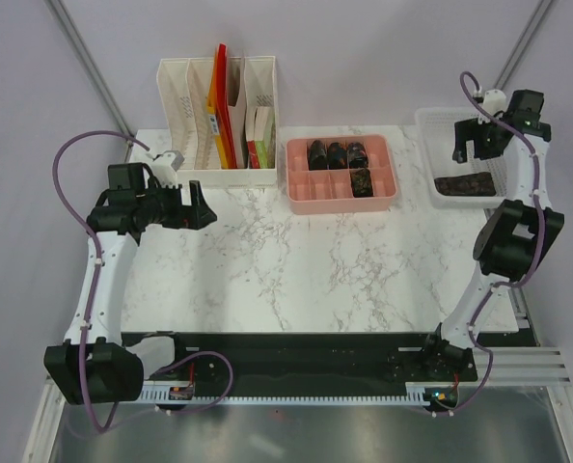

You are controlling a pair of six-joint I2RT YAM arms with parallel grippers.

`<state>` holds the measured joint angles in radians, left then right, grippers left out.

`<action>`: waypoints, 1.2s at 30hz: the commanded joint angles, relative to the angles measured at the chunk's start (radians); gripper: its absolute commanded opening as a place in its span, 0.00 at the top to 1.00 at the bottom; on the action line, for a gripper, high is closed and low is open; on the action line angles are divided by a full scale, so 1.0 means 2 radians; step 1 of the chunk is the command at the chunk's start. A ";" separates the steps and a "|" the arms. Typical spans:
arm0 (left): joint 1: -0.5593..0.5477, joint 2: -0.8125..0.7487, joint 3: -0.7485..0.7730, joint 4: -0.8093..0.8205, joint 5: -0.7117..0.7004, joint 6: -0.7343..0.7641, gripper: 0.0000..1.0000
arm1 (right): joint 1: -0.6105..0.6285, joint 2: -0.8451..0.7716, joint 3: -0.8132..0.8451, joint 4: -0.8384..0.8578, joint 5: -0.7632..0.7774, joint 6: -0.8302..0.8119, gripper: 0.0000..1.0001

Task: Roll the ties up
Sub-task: Pick up the tie from the bin.

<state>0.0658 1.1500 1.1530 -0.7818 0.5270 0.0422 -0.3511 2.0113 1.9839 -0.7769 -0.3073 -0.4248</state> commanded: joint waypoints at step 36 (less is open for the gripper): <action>0.000 -0.005 0.009 0.014 0.006 -0.001 0.00 | -0.056 0.051 0.107 -0.014 -0.141 -0.017 1.00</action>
<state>0.0658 1.1522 1.1328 -0.7753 0.5251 0.0425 -0.4114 2.2997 2.0975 -0.8360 -0.4187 -0.5858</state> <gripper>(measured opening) 0.994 0.022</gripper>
